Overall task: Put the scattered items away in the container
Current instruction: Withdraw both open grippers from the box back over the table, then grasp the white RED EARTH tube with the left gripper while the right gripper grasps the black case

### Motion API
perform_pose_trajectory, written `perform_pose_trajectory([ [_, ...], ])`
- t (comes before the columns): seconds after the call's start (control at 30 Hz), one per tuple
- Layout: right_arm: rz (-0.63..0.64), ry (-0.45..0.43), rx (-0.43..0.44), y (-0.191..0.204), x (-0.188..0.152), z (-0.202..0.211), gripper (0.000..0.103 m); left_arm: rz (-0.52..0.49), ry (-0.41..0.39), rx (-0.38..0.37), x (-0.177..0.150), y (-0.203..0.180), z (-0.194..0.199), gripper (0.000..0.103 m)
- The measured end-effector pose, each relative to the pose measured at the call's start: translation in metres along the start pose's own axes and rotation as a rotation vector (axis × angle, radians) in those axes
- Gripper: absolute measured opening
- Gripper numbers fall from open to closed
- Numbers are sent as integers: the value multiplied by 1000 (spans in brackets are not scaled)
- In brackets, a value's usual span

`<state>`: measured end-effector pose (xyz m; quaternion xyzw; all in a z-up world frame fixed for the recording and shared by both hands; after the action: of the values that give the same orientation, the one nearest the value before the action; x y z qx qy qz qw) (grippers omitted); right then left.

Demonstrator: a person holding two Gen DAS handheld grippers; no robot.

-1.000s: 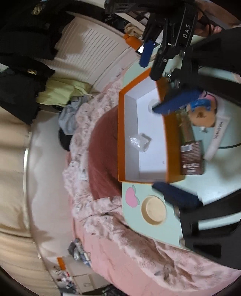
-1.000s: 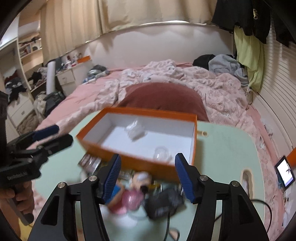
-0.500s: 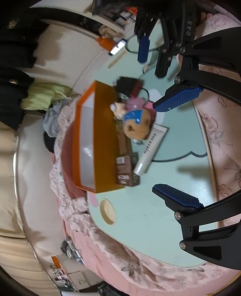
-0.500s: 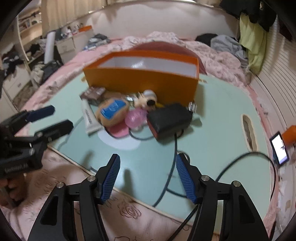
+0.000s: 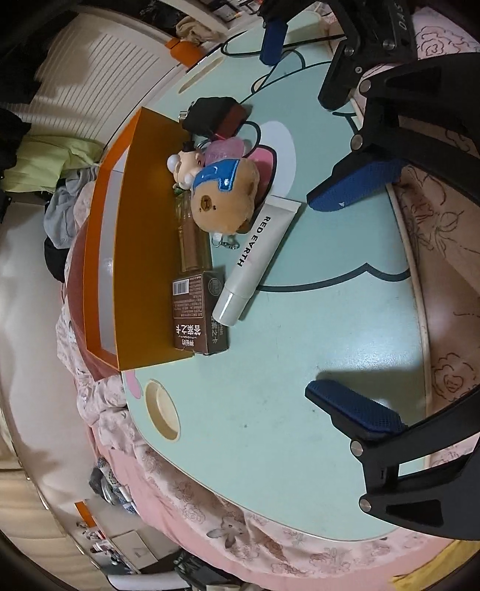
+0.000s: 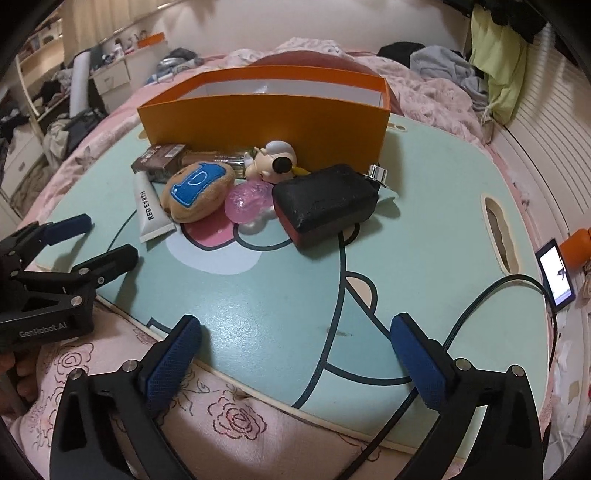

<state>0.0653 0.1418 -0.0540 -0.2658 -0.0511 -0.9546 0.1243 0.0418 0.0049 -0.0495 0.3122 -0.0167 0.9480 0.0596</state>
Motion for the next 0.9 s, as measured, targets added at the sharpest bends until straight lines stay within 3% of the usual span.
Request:
perform_pose_trajectory([
  [0.13, -13, -14, 10, -1, 0, 1, 103, 1, -4, -13, 0, 0, 1, 93],
  [0.23, -56, -41, 58, -6, 2, 5, 103, 22, -38, -116, 6, -3, 9, 92],
  [0.33, -113, -64, 127, -13, 5, 10, 103, 91, -81, -155, 20, 6, 18, 90],
  [0.37, -120, -67, 137, -14, 6, 11, 103, 124, -79, -164, 25, 10, 16, 87],
  [0.43, -117, -67, 136, -14, 6, 11, 103, 177, -36, -155, 33, 17, 5, 69],
  [0.5, -106, -64, 121, -12, 6, 11, 103, 181, 19, -134, 36, 17, -8, 61],
  [0.67, -109, -67, 130, -15, 6, 11, 103, 130, 20, -136, 39, -4, -15, 60],
  [0.7, -109, -67, 131, -17, 6, 11, 103, 104, 19, -122, 38, -8, -16, 57],
  [0.73, -108, -67, 130, -17, 6, 11, 103, 85, 17, -112, 38, -9, -16, 48],
  [0.83, -109, -67, 133, -17, 6, 11, 103, 99, 16, -144, 35, -5, -12, 36],
  [0.9, -111, -69, 136, -17, 6, 12, 103, 119, 10, -160, 32, 4, -9, 32],
])
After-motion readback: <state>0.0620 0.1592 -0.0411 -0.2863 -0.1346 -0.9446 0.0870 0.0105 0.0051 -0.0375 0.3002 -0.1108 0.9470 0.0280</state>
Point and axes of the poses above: each gripper's, at about its wrist camera, not at the fingertips, and z roughly against the way its jaws point, y to its left, x to its top, the point moved 7 cm from there along -z, roughly the way its jaws point, and after that the axes turned 4 degrees about -z, right-handed, at the moved point
